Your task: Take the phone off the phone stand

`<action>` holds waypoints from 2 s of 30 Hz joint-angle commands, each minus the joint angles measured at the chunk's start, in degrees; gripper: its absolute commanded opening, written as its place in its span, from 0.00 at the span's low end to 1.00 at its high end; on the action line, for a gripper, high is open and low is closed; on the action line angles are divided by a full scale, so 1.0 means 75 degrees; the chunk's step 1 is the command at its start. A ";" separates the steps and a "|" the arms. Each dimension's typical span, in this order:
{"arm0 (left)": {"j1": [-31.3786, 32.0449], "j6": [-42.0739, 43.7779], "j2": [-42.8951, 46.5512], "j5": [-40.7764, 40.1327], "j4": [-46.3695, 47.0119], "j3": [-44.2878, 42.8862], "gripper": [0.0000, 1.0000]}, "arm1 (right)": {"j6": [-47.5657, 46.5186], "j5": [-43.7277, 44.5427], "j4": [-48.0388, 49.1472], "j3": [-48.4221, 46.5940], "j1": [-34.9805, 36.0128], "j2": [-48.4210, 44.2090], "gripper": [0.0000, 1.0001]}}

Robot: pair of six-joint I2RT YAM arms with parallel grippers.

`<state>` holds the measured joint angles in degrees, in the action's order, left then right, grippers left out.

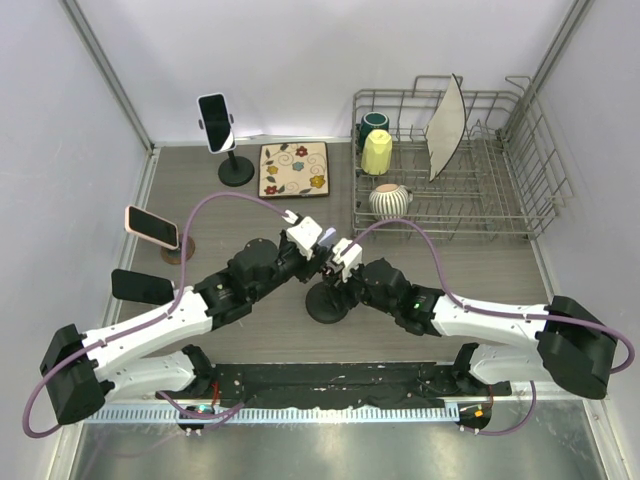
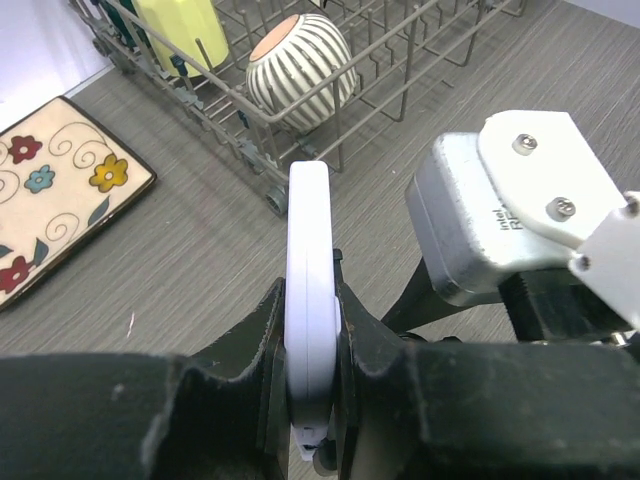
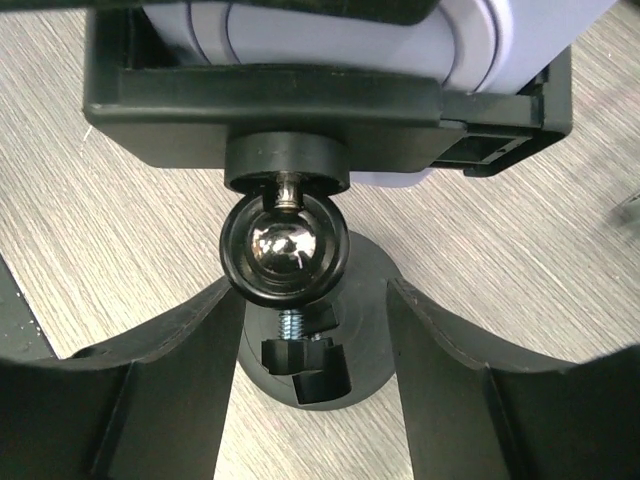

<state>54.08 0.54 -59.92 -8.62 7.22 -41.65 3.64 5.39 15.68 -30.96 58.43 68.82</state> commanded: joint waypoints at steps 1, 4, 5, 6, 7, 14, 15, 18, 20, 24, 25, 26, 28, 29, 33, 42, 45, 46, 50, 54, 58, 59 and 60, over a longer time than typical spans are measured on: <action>0.0113 0.0081 0.0067 -0.0315 0.1217 -0.0142 0.00 | 0.0159 0.0231 0.0346 -0.0173 0.0013 0.0059 0.65; 0.0160 0.0058 0.0056 -0.0292 0.1217 -0.0142 0.00 | 0.0136 0.0301 0.0545 -0.0208 0.0013 0.0036 0.70; 0.0171 0.0046 0.0067 -0.0292 0.1217 -0.0142 0.00 | 0.0089 0.0301 0.0604 -0.0219 0.0013 0.0035 0.70; 0.0183 0.0034 0.0068 -0.0292 0.1205 -0.0154 0.00 | 0.0077 0.0313 0.0697 -0.0243 0.0002 0.0035 0.71; 0.0195 0.0011 0.0068 -0.0280 0.1216 -0.0142 0.00 | 0.0066 0.0313 0.0744 -0.0289 0.0002 0.0024 0.72; 0.0253 -0.0013 0.0033 -0.0268 0.1193 -0.0166 0.00 | -0.0052 0.0372 0.1260 -0.0477 -0.0033 0.0164 0.72; 0.0265 -0.0013 0.0021 -0.0257 0.1181 -0.0177 0.00 | -0.0052 0.0383 0.1365 -0.0512 -0.0045 0.0188 0.71; 0.0277 -0.0013 -0.0026 -0.0233 0.1146 -0.0189 0.00 | -0.0075 0.0325 0.1436 -0.0641 -0.0057 0.0269 0.69; 0.0289 -0.0013 -0.0049 -0.0222 0.1146 -0.0189 0.00 | -0.0133 0.0278 0.1366 -0.0735 -0.0068 0.0340 0.68; 0.0300 -0.0001 -0.0061 -0.0221 0.1111 -0.0213 0.00 | -0.0181 0.0254 0.1331 -0.0712 -0.0057 0.0446 0.53; 0.0312 -0.0001 -0.0050 -0.0245 0.1111 -0.0224 0.00 | -0.0181 0.0243 0.1331 -0.0689 -0.0057 0.0469 0.49; 0.0312 -0.0001 -0.0050 -0.0256 0.1099 -0.0224 0.00 | -0.0204 0.0231 0.1331 -0.0665 -0.0057 0.0469 0.44; 0.0301 0.0011 -0.0038 -0.0291 0.1088 -0.0224 0.00 | -0.0239 0.0172 0.1238 -0.0630 -0.0057 0.0457 0.27; 0.0300 0.0022 -0.0050 -0.0315 0.1076 -0.0224 0.00 | -0.0274 0.0161 0.1214 -0.0607 -0.0057 0.0457 0.20; 0.0300 0.0162 -0.0061 -0.0374 0.0983 -0.0259 0.00 | -0.0438 -0.0062 0.1167 -0.0373 -0.0057 0.0352 0.01; -0.0166 0.0714 -0.0015 0.0562 0.0221 -0.0634 0.00 | -0.0918 -0.1116 0.0945 0.0178 -0.0139 -0.0151 0.01; -0.0681 0.0538 0.0032 0.0949 0.0244 -0.0669 0.00 | -0.1106 -0.1409 0.0641 0.0202 -0.0151 -0.0222 0.00; -0.0812 0.0468 0.0067 0.1345 0.0255 -0.0681 0.00 | -0.1153 -0.1468 0.0570 0.0191 -0.0151 -0.0222 0.01; -0.1351 0.0467 0.0079 0.2028 0.0011 -0.0891 0.00 | -0.1340 -0.1621 0.0207 0.0191 -0.0151 -0.0164 0.01; -0.2099 0.0444 0.0243 0.2602 -0.0037 -0.0951 0.00 | -0.1423 -0.1691 -0.0005 0.0214 -0.0151 -0.0093 0.01; -0.2652 0.0409 0.0314 0.3258 -0.0061 -0.1032 0.00 | -0.1493 -0.1738 -0.0180 0.0214 -0.0151 -0.0058 0.01; -0.2746 0.0386 0.0302 0.3526 -0.0119 -0.1079 0.00 | -0.1505 -0.1761 -0.0227 0.0214 -0.0151 -0.0047 0.01; -0.2862 0.0374 0.0279 0.3610 -0.0154 -0.1126 0.00 | -0.1505 -0.1750 -0.0239 0.0191 -0.0151 -0.0047 0.01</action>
<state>38.59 0.03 -59.51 21.47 -0.36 -44.91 -5.02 -3.31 22.63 -30.52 56.14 68.73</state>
